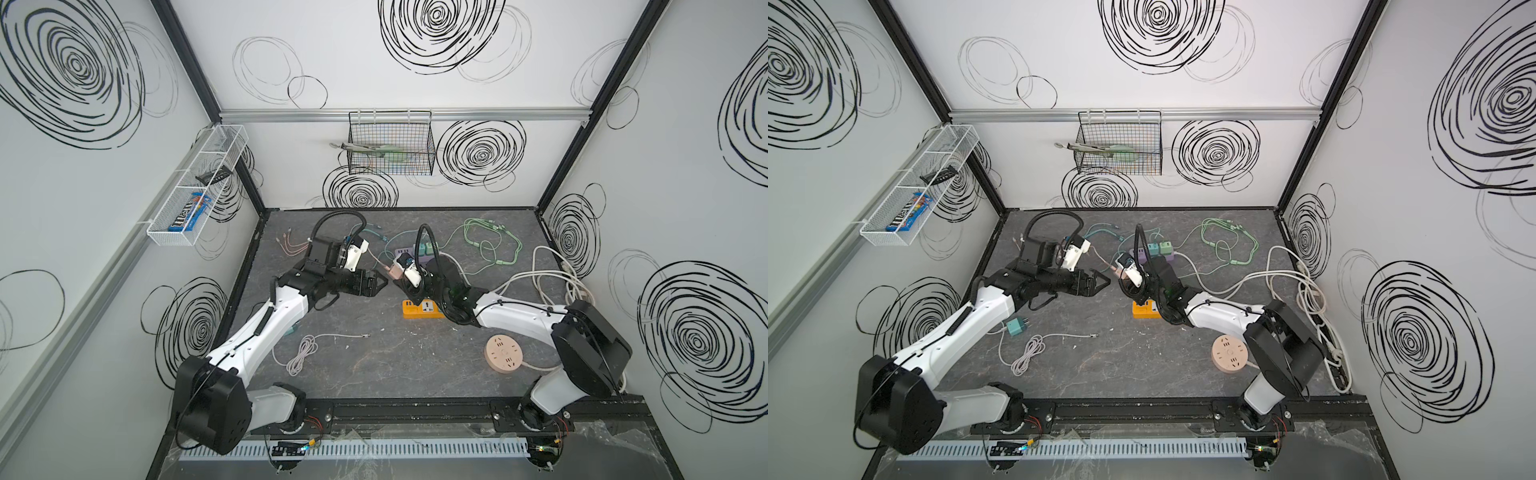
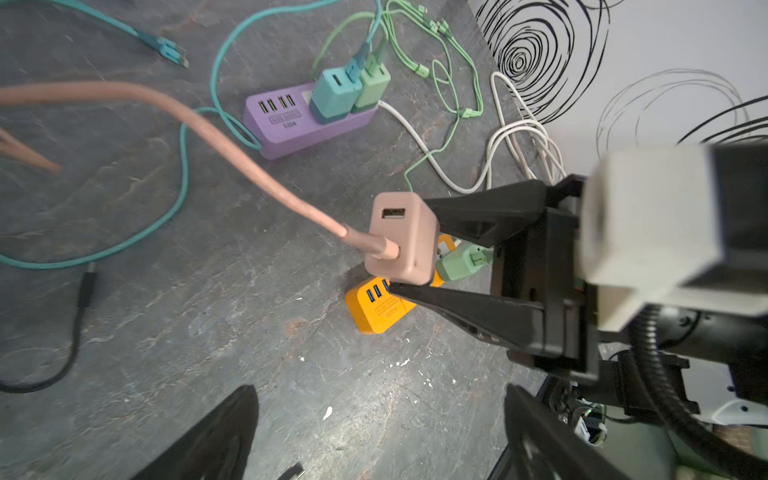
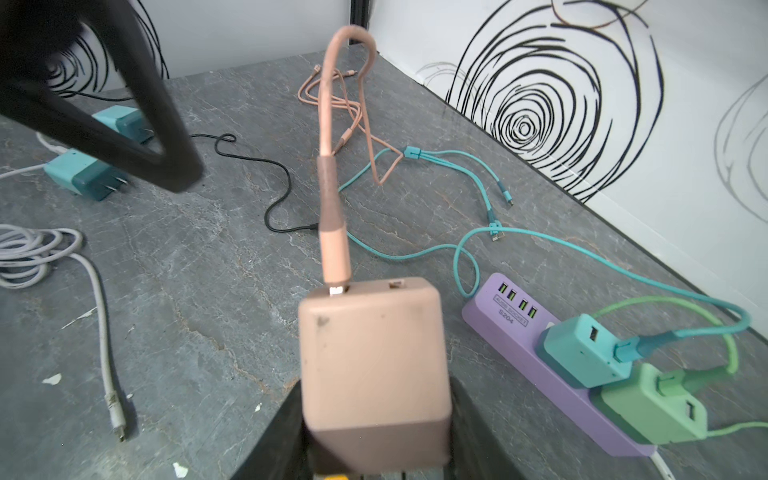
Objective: Insert the plug
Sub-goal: 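Bring the left gripper to the pink charger held by the right gripper, then close the left gripper on the pink charger and open the right gripper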
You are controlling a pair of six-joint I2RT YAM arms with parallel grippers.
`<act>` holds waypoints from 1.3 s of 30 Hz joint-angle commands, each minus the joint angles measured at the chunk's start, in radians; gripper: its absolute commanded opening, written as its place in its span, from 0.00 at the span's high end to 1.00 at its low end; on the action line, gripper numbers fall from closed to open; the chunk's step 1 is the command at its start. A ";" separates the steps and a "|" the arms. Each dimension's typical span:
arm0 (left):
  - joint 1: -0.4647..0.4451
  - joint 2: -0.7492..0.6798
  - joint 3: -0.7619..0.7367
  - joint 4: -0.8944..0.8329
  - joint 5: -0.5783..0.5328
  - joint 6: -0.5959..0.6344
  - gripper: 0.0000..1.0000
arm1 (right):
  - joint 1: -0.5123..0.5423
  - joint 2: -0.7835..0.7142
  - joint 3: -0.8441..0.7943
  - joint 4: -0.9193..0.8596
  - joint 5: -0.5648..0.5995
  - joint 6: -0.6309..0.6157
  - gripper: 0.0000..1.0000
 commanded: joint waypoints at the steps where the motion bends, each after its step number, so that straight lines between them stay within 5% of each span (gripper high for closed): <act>1: -0.007 0.040 0.063 0.001 0.086 0.041 0.11 | 0.008 -0.063 -0.047 0.107 -0.033 -0.152 0.73; 7: -0.020 0.058 0.078 0.013 0.130 0.060 0.22 | 0.010 -0.109 -0.089 0.104 -0.127 -0.325 0.73; 26: -0.059 0.081 0.055 0.077 0.198 0.060 0.66 | 0.033 -0.133 -0.120 0.187 -0.156 -0.329 0.72; 32: -0.061 0.099 0.075 -0.006 0.194 0.127 0.59 | 0.036 -0.134 -0.118 0.185 -0.147 -0.323 0.72; 39: -0.065 0.109 0.089 -0.004 0.218 0.134 0.74 | 0.040 -0.137 -0.119 0.178 -0.159 -0.338 0.72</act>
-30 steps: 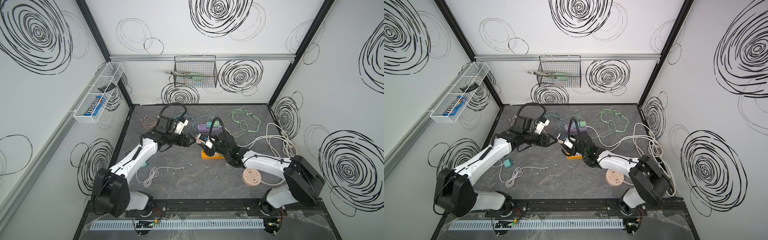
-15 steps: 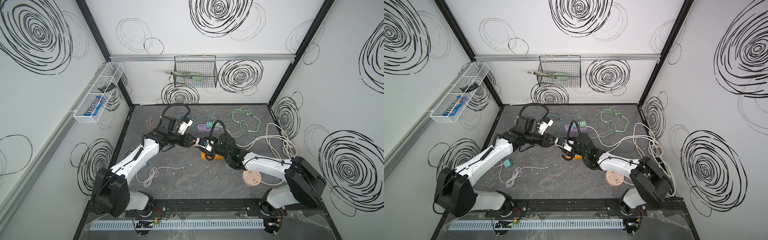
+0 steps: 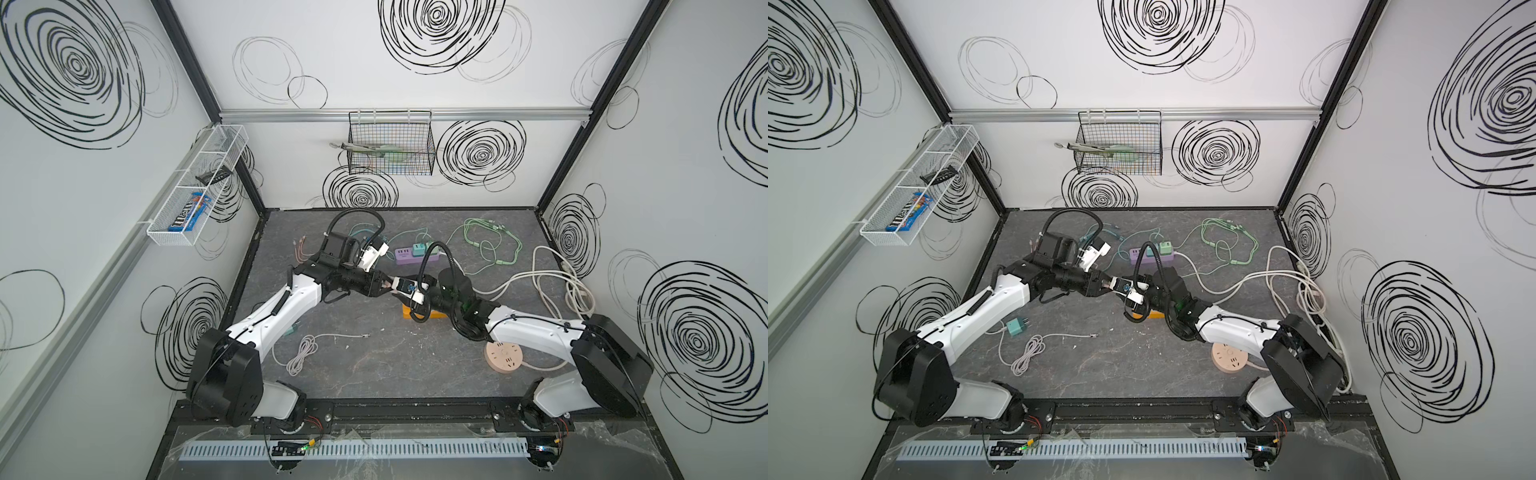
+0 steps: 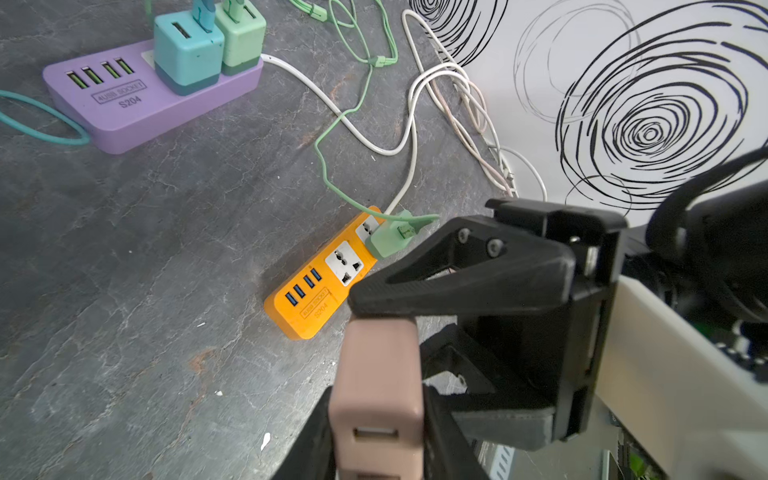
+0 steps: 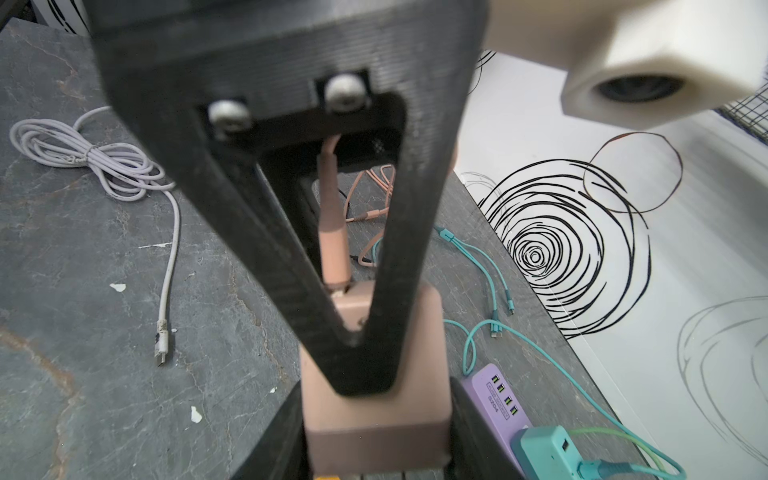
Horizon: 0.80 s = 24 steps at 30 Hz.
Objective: Insert the plug
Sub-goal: 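Close the left gripper on the pink charger and open the right gripper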
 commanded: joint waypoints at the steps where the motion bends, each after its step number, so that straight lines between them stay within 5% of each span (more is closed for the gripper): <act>1: -0.008 0.010 0.029 0.007 0.024 0.036 0.79 | 0.011 -0.037 -0.001 0.048 -0.029 -0.016 0.72; 3: -0.008 0.011 0.024 0.039 0.022 0.007 0.99 | 0.011 -0.042 -0.005 0.039 -0.056 -0.019 0.68; 8: -0.012 0.005 0.024 0.043 -0.097 0.004 1.00 | 0.009 -0.066 0.012 -0.048 -0.072 0.043 0.30; 10: -0.012 -0.005 0.020 0.044 -0.137 0.013 1.00 | 0.005 -0.090 0.006 -0.085 -0.087 0.065 0.23; 11: -0.014 -0.010 0.017 0.047 -0.160 0.018 1.00 | 0.001 -0.106 0.000 -0.106 -0.097 0.071 0.08; 12: -0.014 -0.014 0.014 0.049 -0.181 0.022 1.00 | -0.003 -0.123 -0.008 -0.116 -0.097 0.077 0.02; 20: -0.034 -0.021 0.000 0.111 -0.206 0.048 1.00 | -0.036 -0.305 -0.130 -0.046 0.045 0.216 0.03; 24: -0.068 -0.014 0.006 0.126 -0.221 0.084 1.00 | -0.043 -0.351 -0.166 -0.011 0.260 0.318 0.03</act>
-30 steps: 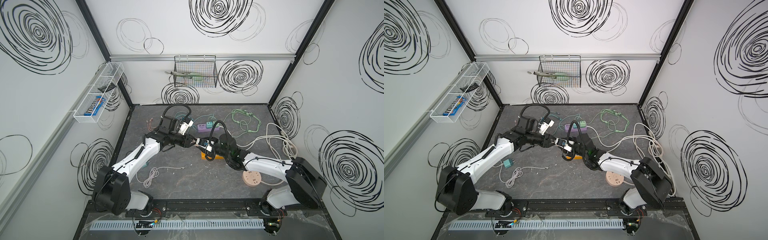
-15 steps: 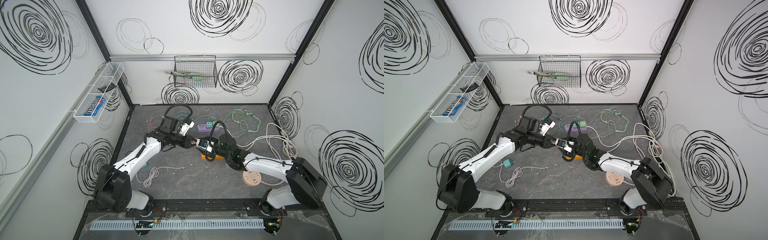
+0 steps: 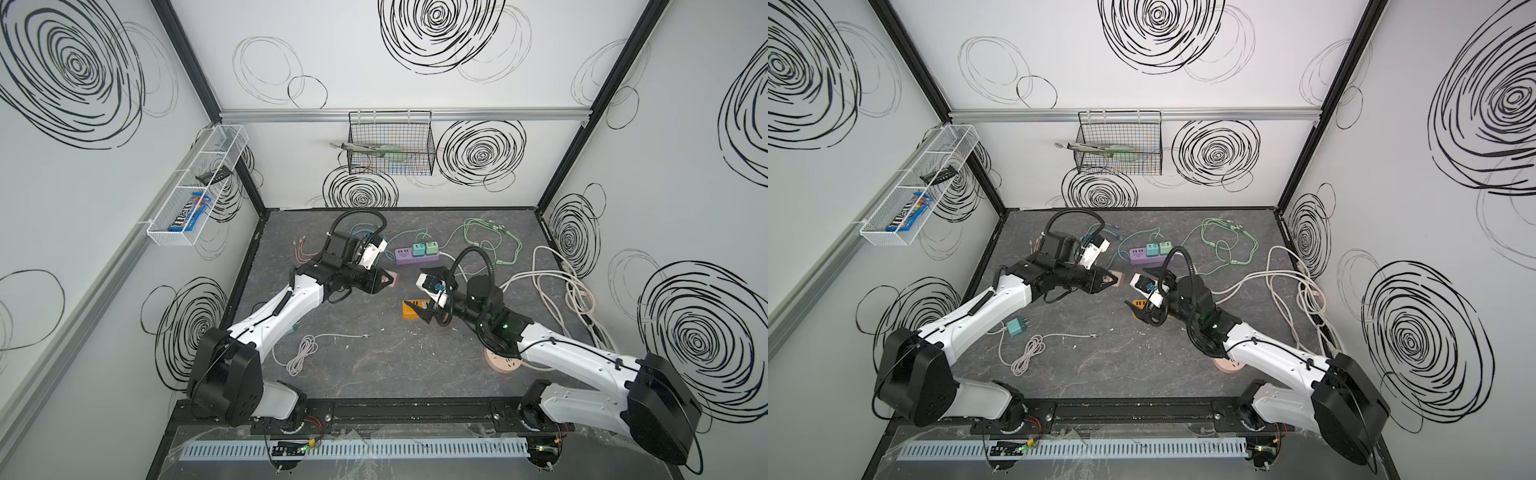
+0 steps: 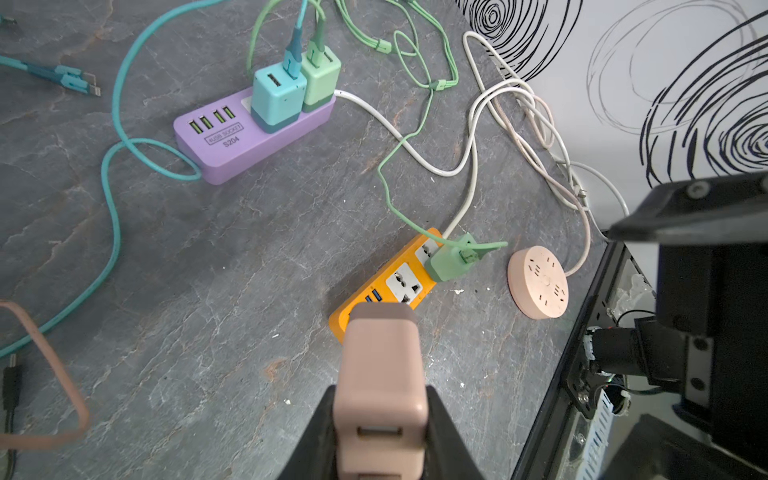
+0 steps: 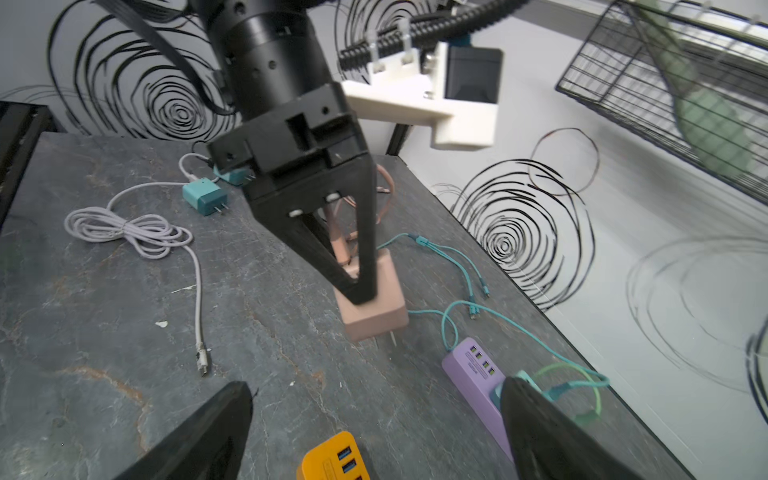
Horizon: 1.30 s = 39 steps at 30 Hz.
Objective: Insert the plug
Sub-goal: 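Close the left gripper on the pink charger and open the right gripper, then carry the pink charger over the orange strip with the left gripper while the right withdraws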
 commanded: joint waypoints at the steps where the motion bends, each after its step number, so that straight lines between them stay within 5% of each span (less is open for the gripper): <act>1: -0.033 -0.009 0.011 0.066 -0.004 0.059 1.00 | -0.011 -0.032 -0.009 0.019 0.210 0.112 0.03; 5: -0.059 0.031 0.050 0.037 -0.003 0.092 1.00 | -0.033 -0.057 0.021 -0.076 0.322 0.209 0.03; 15: -0.218 0.107 0.126 -0.031 -0.076 0.345 1.00 | -0.197 -0.116 -0.007 -0.133 0.317 0.482 0.03; 24: -0.329 0.181 0.158 -0.100 -0.286 0.656 1.00 | -0.302 -0.142 -0.028 -0.193 0.347 0.612 0.03; 39: -0.443 0.364 0.343 -0.262 -0.510 0.742 1.00 | -0.473 -0.140 -0.022 -0.269 0.116 0.663 0.03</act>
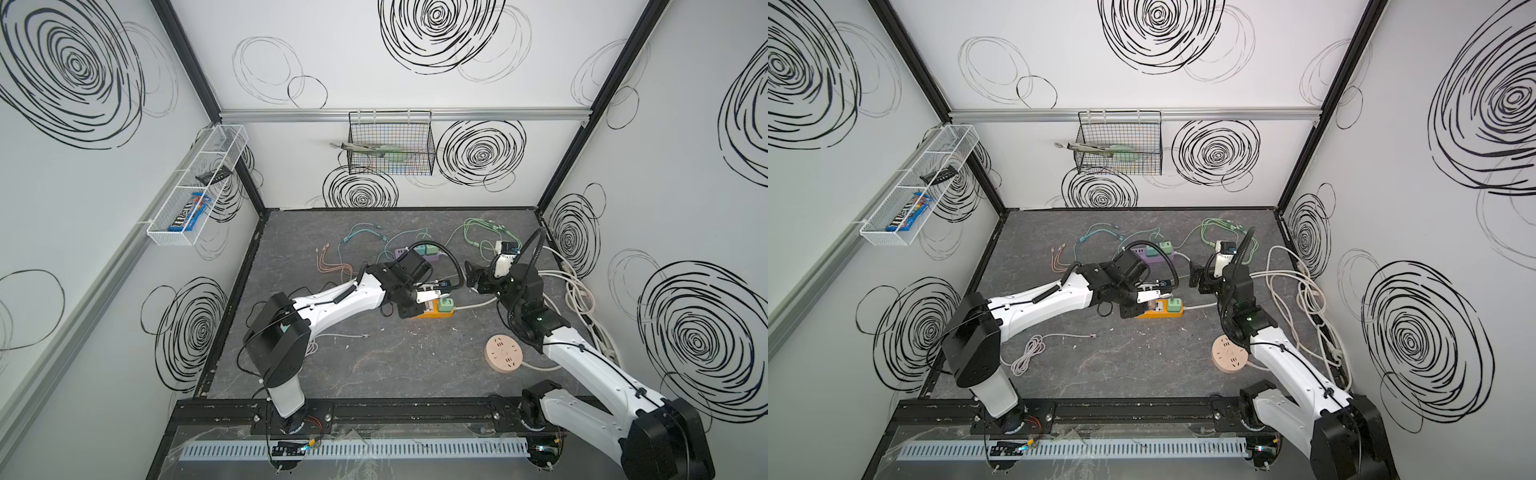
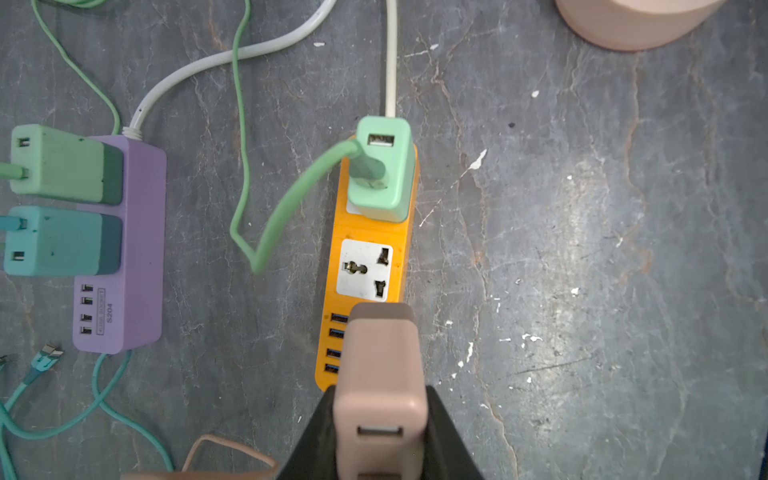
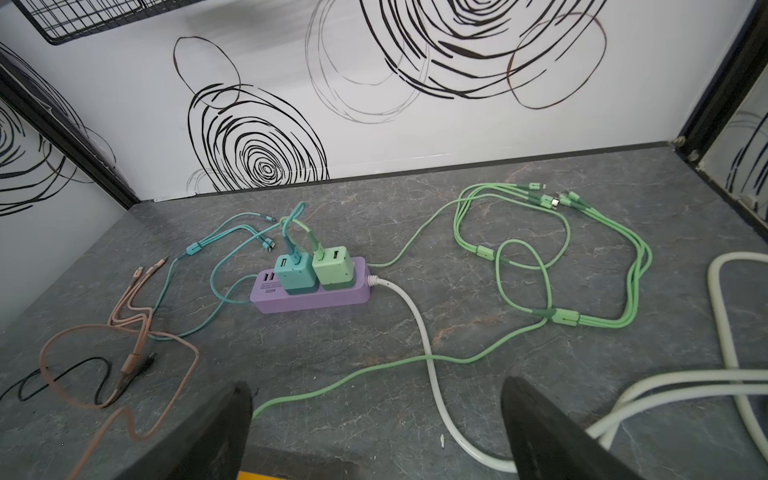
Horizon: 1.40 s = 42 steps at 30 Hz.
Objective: Insert the plug
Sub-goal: 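Carry the pink charger over the orange strip with the left gripper while the right withdraws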
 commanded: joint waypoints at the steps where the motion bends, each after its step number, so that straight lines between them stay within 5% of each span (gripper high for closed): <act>1: -0.027 0.041 0.068 -0.040 -0.064 0.049 1.00 | -0.029 -0.007 -0.002 -0.029 -0.069 0.027 0.03; 20: -0.074 0.261 0.334 -0.267 -0.139 0.076 1.00 | -0.113 0.030 0.028 -0.073 -0.167 0.015 0.03; 42: -0.060 0.324 0.357 -0.270 -0.122 0.128 1.00 | -0.131 0.038 0.035 -0.073 -0.196 0.016 0.03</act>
